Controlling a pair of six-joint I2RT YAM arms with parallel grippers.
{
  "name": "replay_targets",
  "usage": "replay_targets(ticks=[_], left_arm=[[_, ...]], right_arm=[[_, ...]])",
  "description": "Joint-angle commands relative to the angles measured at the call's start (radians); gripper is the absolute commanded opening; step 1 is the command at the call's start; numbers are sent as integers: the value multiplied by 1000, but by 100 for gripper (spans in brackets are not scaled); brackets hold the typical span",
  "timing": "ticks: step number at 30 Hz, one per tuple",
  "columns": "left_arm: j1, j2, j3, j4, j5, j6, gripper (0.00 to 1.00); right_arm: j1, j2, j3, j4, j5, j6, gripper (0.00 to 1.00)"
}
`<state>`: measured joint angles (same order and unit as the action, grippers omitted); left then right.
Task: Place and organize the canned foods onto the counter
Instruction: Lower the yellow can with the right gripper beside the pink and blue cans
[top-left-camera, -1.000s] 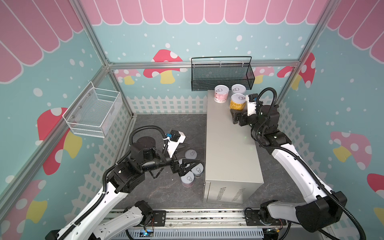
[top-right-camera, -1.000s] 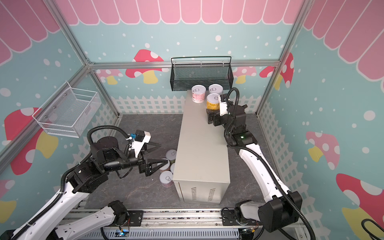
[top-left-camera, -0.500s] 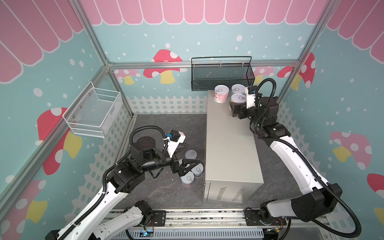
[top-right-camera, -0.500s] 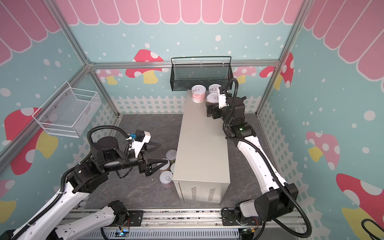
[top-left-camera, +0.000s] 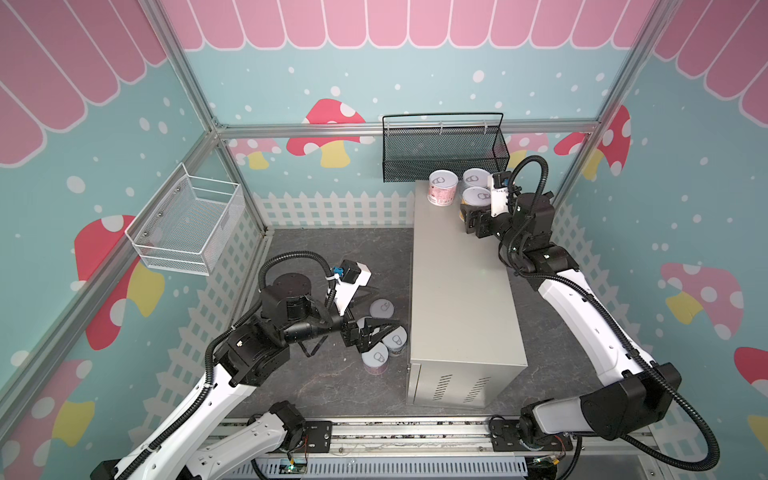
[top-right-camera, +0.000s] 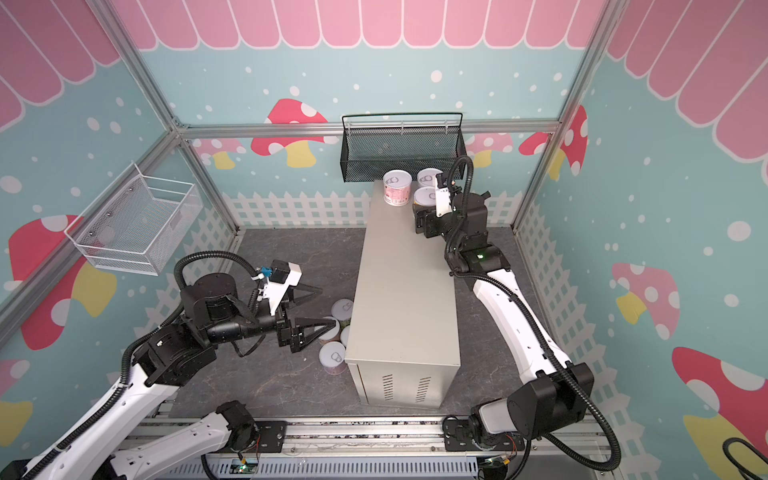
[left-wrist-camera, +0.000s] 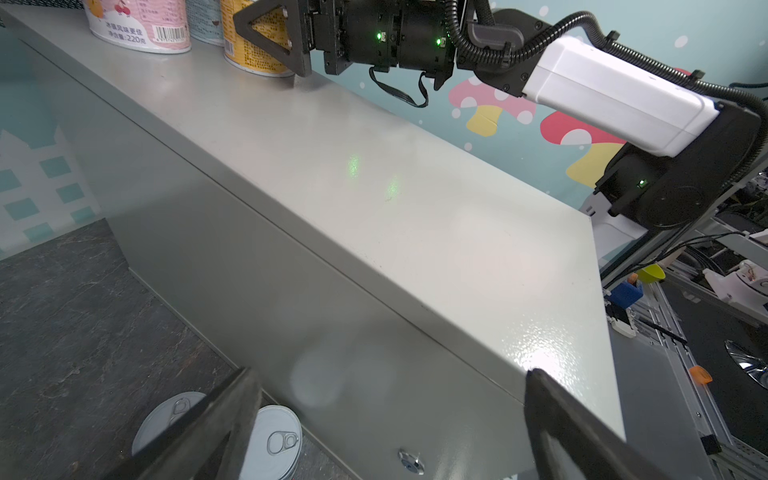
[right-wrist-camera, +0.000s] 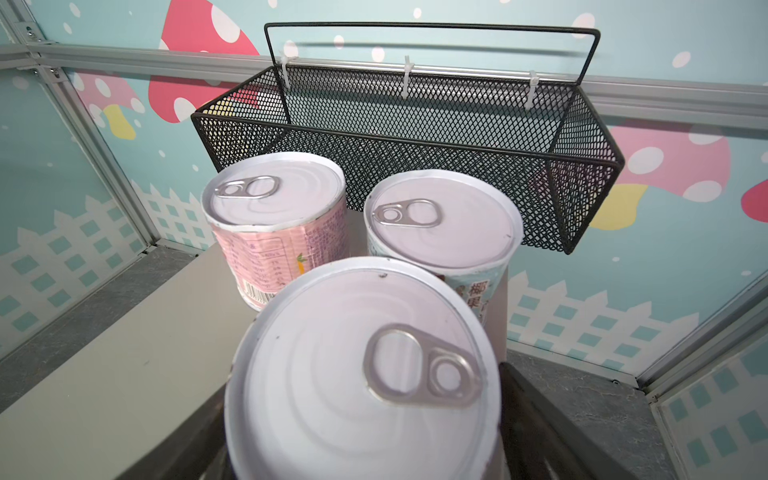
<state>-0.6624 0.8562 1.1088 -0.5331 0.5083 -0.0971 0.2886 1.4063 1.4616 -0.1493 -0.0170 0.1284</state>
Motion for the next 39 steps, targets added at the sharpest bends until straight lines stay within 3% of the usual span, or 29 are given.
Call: replay_targets(ticks=[1,39], left_arm=[[0,-12,-12,10,-7,28,99],[-1,-11,-15,10,2,30,99]], right_arm=[[-2,-37,-17,12,12,-20,87],[-3,-68,-47,10,43,-47,81]])
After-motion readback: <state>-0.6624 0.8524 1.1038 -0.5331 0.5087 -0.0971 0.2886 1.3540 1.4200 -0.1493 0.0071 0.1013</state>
